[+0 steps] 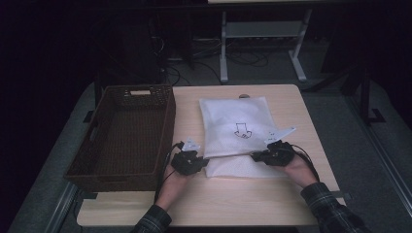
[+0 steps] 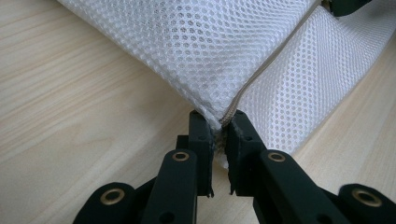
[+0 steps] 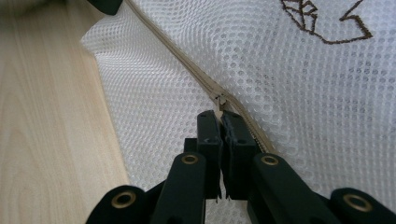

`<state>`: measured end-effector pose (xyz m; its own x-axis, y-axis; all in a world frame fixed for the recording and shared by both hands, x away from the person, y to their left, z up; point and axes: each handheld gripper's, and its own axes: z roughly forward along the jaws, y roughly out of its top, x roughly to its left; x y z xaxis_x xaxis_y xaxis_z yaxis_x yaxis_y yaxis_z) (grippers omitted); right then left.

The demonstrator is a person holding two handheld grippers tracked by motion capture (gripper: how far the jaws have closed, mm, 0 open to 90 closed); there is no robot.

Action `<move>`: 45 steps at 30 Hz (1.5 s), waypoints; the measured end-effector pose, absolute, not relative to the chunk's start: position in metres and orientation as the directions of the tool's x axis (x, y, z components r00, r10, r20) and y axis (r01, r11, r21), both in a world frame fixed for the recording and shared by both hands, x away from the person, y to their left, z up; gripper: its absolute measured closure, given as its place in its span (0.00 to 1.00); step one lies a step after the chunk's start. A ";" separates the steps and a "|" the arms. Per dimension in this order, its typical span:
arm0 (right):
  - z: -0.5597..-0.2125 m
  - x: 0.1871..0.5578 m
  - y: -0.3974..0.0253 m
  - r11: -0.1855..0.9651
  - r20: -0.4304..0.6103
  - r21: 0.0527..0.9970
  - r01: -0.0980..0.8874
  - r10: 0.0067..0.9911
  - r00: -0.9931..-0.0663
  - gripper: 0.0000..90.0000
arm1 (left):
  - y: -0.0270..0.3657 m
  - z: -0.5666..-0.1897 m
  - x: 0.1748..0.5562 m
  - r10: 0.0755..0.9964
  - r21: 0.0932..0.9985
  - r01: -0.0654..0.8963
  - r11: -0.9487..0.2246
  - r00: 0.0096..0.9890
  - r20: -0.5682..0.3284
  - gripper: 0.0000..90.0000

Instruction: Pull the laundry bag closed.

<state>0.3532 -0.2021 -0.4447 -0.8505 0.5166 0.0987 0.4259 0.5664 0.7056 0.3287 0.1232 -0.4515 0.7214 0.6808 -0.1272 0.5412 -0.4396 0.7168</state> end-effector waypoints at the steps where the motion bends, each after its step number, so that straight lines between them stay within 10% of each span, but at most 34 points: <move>1: -0.444 0.353 -0.203 0.563 0.102 0.704 0.433 0.523 -0.846 0.96 | 0.123 -0.451 0.329 0.681 0.717 0.542 -0.439 0.721 -0.128 0.90; 45: -0.444 0.347 -0.246 0.542 0.072 0.685 0.487 0.615 -0.785 0.97 | 0.123 -0.451 0.330 0.707 0.711 0.557 -0.429 0.697 -0.120 0.91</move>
<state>0.3472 -0.2465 -0.4439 -0.7854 0.6148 0.0719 0.4870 0.5420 0.6849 0.3301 0.1225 -0.4513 0.6971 0.7068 -0.1202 0.5575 -0.4290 0.7108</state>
